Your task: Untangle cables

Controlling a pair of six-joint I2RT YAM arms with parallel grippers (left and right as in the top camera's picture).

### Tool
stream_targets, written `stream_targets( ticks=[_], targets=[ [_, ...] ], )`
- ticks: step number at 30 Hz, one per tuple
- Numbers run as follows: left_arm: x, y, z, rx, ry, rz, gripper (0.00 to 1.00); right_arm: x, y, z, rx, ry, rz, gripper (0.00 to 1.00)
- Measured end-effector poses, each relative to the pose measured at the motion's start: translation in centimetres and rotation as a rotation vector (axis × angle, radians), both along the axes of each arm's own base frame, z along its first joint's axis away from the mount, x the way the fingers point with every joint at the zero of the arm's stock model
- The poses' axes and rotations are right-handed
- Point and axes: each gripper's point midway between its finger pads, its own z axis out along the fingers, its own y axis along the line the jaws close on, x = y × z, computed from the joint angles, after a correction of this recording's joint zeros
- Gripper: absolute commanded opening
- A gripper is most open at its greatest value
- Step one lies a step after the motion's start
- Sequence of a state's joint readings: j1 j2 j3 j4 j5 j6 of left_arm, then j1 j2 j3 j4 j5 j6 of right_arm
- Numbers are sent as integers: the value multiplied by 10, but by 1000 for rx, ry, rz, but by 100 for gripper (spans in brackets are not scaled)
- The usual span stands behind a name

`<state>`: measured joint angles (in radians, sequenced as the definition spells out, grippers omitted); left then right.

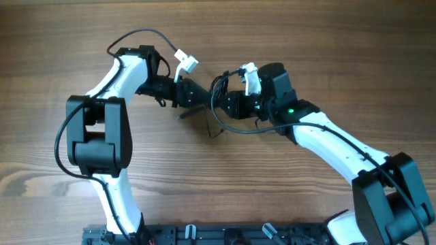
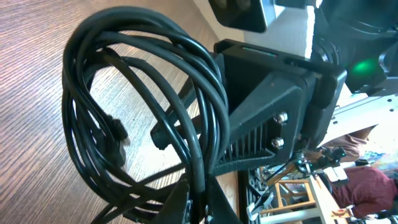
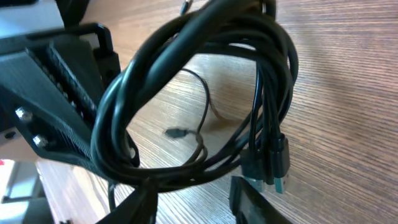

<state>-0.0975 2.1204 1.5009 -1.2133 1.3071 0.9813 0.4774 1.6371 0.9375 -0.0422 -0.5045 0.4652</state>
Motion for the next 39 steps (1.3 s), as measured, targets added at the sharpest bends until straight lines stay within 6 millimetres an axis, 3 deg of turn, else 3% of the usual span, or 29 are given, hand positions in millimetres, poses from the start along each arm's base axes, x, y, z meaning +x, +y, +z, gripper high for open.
stream_targets(
  ticks=[8, 17, 35, 39],
  targets=[
    [0, 0, 0, -1, -1, 0, 4, -15, 0, -13, -73, -4, 74, 45],
    [2, 1, 2, -13, -4, 9, 4, 2, 10, 7, -25, -149, 91, 44],
    [3, 2, 1, -10, -7, 9, 4, 7, 3, 3, -67, -171, 70, 47],
    [1, 0, 1, -4, -4, 3, 4, 7, -11, 3, -26, -130, 96, 47]
  ],
)
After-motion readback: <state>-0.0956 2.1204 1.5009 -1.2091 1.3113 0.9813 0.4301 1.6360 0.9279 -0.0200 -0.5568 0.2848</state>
